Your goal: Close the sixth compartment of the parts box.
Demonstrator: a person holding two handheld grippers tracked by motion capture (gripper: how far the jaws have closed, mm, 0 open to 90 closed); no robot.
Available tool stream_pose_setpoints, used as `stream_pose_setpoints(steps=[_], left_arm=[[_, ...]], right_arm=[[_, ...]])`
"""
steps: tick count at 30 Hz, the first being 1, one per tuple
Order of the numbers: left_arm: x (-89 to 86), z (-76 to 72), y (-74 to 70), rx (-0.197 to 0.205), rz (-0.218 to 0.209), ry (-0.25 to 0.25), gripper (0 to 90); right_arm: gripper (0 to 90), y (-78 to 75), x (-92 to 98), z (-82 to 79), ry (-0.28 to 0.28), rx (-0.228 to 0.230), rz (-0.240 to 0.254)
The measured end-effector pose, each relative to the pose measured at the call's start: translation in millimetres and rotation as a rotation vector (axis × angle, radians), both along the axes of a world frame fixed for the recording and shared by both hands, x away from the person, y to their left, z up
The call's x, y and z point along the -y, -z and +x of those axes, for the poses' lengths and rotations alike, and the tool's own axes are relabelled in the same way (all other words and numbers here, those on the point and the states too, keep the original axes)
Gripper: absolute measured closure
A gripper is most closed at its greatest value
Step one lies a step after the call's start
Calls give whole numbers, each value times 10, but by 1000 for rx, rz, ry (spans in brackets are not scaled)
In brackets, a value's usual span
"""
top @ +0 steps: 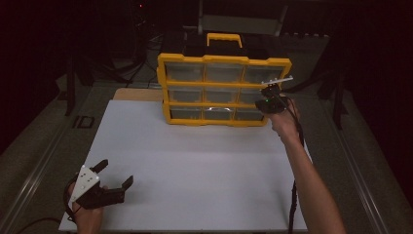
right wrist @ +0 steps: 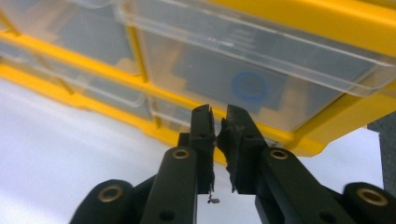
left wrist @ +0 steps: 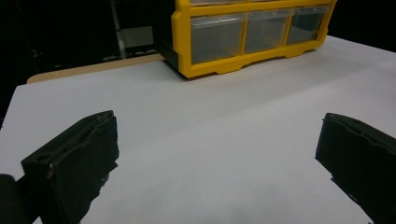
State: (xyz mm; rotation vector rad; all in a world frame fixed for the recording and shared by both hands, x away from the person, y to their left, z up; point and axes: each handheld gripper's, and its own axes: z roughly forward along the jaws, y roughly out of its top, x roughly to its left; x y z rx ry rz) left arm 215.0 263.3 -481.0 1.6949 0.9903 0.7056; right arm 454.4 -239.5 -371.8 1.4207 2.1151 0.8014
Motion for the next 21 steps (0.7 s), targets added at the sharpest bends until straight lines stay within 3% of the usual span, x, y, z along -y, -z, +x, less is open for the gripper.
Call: stream_pose_setpoints(steps=[7,21], left_arm=[[5,0,1,-1,0,1,0],[12,5,8,-5,0,1,0]], right_arm=[[727,-26,-50,-180,-70,25,-3],[561,-10,23,-524,-146,50,29]])
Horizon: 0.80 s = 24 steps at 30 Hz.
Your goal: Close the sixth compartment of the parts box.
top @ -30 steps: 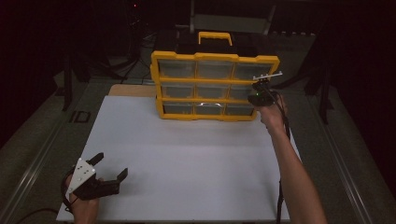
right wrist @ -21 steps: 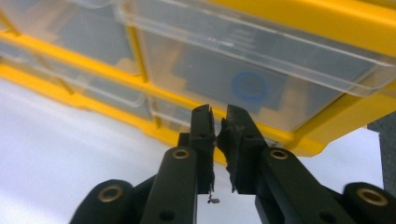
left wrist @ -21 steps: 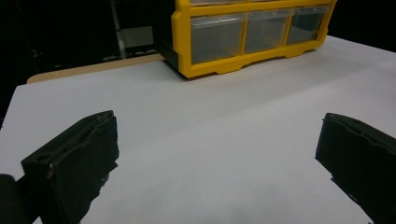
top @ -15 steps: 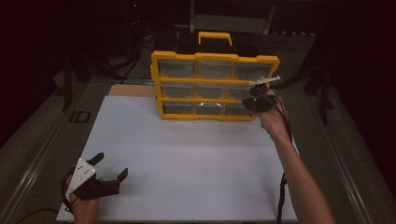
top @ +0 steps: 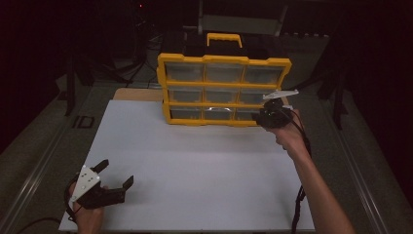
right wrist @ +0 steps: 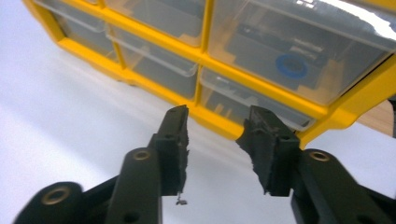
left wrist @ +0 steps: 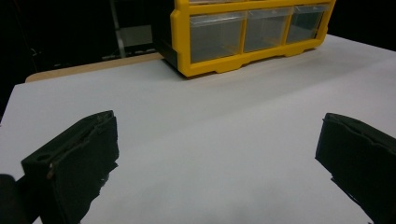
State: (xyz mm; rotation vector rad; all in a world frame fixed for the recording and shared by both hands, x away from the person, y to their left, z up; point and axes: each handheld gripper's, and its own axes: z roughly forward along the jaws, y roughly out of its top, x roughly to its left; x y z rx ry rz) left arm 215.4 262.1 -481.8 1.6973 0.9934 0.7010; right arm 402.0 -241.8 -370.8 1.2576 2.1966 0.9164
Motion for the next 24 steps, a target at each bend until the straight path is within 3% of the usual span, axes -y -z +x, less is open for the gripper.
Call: stream_pose_setpoints(steps=[12,19,21,24], left_arm=[[3,-4,-1,1,1,1,0],[-1,-7,-3,2,1,-1,0],[1,-7,-3,2,0,-1,0],[1,-8,-3,2,-1,-1,0]], right_arm=[[353,86,-16,-359,-51,20,53],[291,154,-51,-493,-50,46,38],[281,185,-74,-567,-56,75,34],[245,231,-105,-620,-67,65,37]])
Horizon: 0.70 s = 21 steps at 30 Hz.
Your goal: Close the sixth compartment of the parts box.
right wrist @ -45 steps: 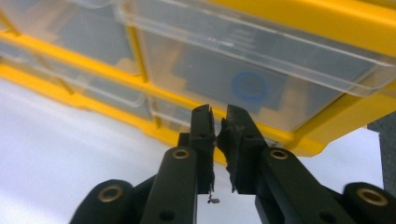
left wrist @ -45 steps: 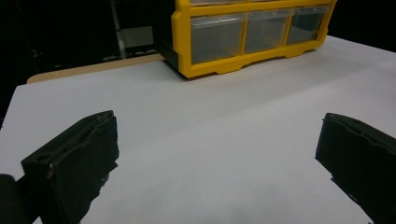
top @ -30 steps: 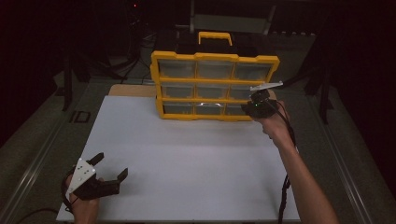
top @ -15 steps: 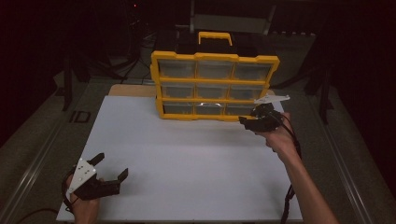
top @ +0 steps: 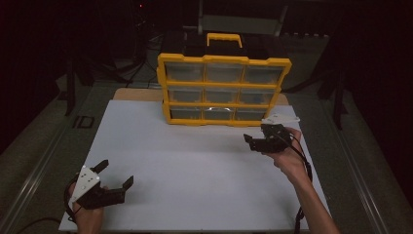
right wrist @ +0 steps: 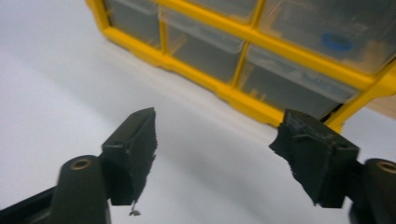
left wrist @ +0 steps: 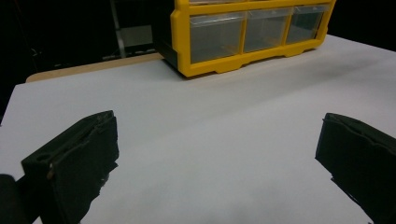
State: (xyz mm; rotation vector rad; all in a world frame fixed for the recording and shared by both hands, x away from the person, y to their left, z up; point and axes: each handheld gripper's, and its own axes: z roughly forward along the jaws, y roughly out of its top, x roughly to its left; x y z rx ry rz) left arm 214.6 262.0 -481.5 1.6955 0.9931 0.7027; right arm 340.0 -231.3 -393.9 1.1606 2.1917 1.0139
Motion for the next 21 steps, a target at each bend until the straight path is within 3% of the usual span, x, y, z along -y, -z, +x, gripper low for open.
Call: stream_pose_setpoints(steps=[13,16,21], left_arm=[[-4,-4,-3,1,1,-2,0],[1,-2,0,0,1,-1,0],[-4,-1,1,-1,1,-1,0]], right_arm=[[153,163,24,-217,-1,28,12],[141,216,75,-312,22,50,46],[115,339,145,-423,30,60,59]])
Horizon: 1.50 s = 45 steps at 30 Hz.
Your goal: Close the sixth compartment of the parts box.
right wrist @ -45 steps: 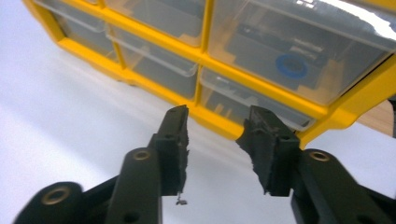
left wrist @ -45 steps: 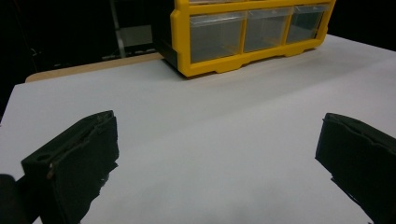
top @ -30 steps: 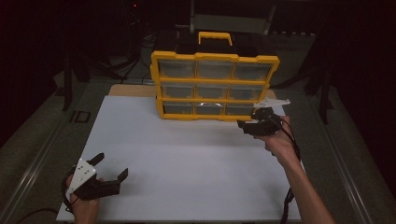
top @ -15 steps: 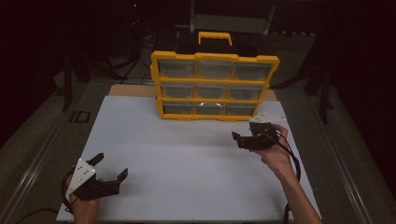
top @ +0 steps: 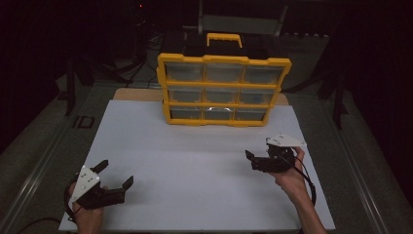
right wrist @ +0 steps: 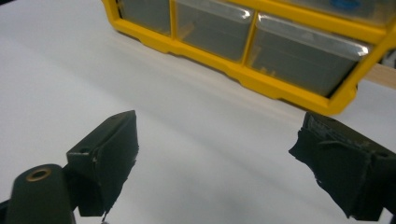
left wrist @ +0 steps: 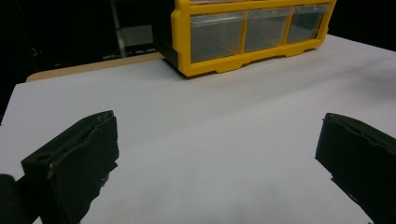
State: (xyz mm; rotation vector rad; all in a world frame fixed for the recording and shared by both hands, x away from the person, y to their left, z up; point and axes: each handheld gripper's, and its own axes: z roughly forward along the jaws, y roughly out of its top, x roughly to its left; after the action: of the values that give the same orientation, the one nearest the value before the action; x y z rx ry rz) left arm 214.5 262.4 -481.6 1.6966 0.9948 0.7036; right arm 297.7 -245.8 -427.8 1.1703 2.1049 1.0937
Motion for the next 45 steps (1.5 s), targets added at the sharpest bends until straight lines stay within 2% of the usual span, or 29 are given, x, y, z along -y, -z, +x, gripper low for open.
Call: stream_pose_setpoints(steps=[4,12,15,16,18,26,28,31,33,37,40,45], left_arm=[[9,4,4,-3,1,1,0],[17,6,8,-7,3,3,0],[20,5,8,-6,6,2,0],[20,4,9,-6,5,2,0],[22,4,12,-9,5,2,0],[62,7,21,-14,12,8,0],[92,10,21,-13,16,19,0],[109,10,21,-14,23,28,0],[117,8,20,-14,24,29,0],[119,10,20,-12,26,28,0],[125,17,21,-11,28,28,0],[131,19,23,-13,34,27,0]], right_arm=[[103,92,60,-67,8,6,-4],[93,241,155,-185,15,34,22],[93,338,187,-275,19,75,39],[93,338,187,-275,19,75,39],[93,409,213,-335,17,109,61],[93,555,310,-449,29,140,105],[93,626,364,-527,48,140,138],[93,641,377,-550,50,141,147],[86,647,403,-612,45,163,159],[84,654,409,-633,19,199,168],[79,672,411,-632,12,201,162],[78,678,431,-634,6,203,185]])
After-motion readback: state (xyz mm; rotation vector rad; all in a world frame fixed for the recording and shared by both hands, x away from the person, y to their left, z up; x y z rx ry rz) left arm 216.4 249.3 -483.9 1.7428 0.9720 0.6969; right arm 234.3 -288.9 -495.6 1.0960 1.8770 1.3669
